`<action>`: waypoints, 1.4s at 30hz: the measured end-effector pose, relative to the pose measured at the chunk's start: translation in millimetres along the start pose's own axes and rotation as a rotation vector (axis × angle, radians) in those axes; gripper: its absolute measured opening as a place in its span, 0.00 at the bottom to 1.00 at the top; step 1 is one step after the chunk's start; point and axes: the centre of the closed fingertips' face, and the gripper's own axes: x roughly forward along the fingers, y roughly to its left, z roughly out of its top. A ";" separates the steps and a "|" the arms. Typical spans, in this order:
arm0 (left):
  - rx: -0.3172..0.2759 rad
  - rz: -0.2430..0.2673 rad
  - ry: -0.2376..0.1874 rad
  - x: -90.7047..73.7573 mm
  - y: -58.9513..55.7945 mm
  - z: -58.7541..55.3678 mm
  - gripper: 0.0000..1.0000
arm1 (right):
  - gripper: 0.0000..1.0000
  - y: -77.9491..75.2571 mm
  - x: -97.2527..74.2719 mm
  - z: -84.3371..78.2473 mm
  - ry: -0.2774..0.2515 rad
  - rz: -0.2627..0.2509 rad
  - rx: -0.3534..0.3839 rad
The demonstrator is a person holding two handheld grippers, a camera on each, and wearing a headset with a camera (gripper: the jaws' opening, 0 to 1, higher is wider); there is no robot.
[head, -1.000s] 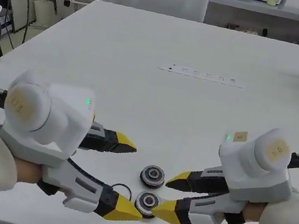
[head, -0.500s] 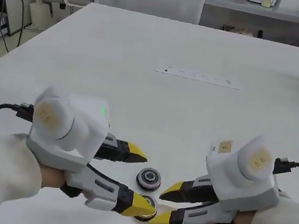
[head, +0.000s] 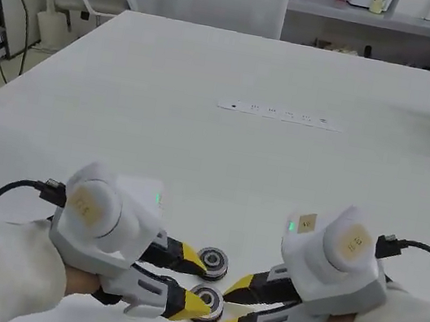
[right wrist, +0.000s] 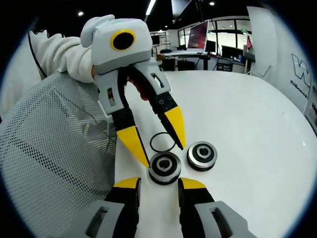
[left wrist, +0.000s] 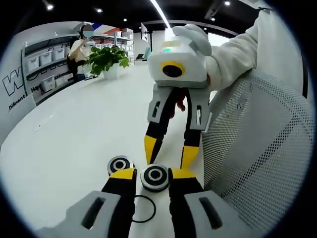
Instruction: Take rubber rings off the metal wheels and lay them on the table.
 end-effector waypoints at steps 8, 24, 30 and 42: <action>0.006 -0.026 0.033 7.4 -7.4 -7.9 0.17 | 0.28 -0.8 2.2 -1.4 0.008 -0.007 -0.015; 0.028 -0.020 0.026 11.6 -6.2 -9.2 0.08 | 0.24 -4.9 2.0 -3.3 0.010 -0.021 -0.010; 0.030 -0.020 0.019 11.1 -6.3 -9.0 0.08 | 0.22 -8.8 2.5 -3.2 0.003 -0.036 0.008; 0.028 -0.019 0.009 9.5 -6.2 -8.8 0.08 | 0.15 -7.4 0.1 -1.4 0.000 -0.032 0.009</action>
